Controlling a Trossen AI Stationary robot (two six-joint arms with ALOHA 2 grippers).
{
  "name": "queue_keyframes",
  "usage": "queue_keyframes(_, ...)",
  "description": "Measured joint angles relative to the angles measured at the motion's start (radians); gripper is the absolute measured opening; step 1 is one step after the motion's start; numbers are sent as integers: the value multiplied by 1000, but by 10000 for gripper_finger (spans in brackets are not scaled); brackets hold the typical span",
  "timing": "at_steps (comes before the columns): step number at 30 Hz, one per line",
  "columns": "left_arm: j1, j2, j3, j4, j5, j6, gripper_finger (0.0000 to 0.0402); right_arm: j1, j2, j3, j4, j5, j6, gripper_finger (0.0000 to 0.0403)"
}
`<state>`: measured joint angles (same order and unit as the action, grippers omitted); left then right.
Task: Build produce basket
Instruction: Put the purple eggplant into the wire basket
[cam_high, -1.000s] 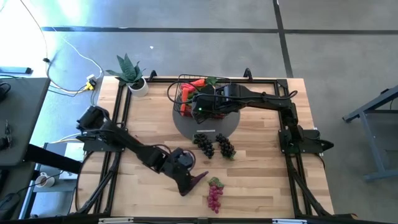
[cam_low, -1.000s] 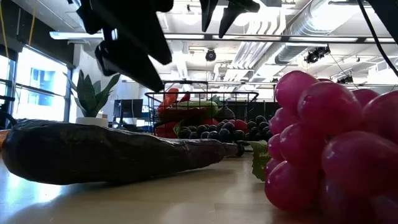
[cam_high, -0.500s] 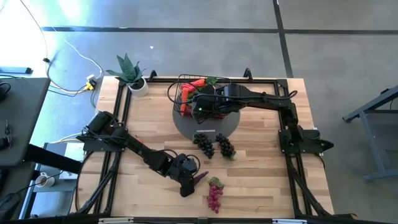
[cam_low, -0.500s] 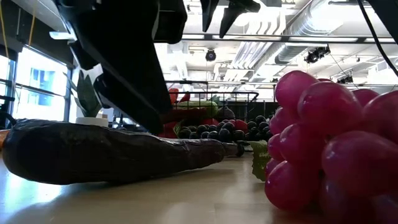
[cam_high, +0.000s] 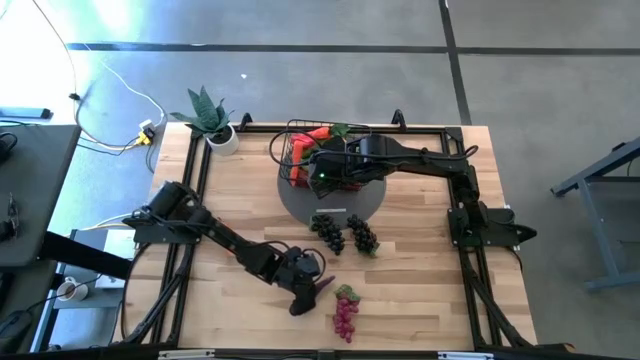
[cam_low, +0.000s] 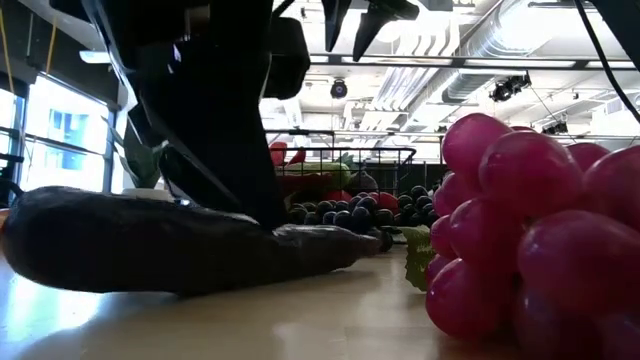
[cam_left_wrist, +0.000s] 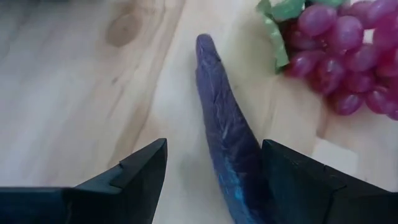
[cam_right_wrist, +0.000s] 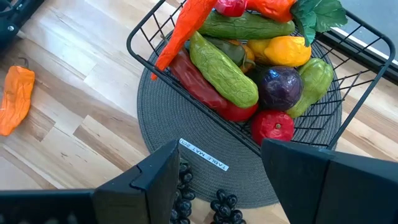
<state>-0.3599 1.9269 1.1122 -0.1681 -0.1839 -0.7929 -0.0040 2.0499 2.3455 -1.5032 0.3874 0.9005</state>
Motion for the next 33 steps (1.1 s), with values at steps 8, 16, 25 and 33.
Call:
queue_keyframes(8, 0, 29, 4, 13, 17, -1, 252, 0, 0, 0, 0, 0, 4, 209)
queue_keyframes(16, 0, 28, 4, -16, 19, 37, 208, 0, 0, 0, -1, -1, 19, 209)
queue_keyframes(25, 7, 29, 3, -35, 91, 71, 172, 0, 0, 0, 0, -1, 45, 209)
queue_keyframes(33, 23, 31, 2, -28, 149, 55, 179, 0, 0, 0, 0, -1, 68, 209)
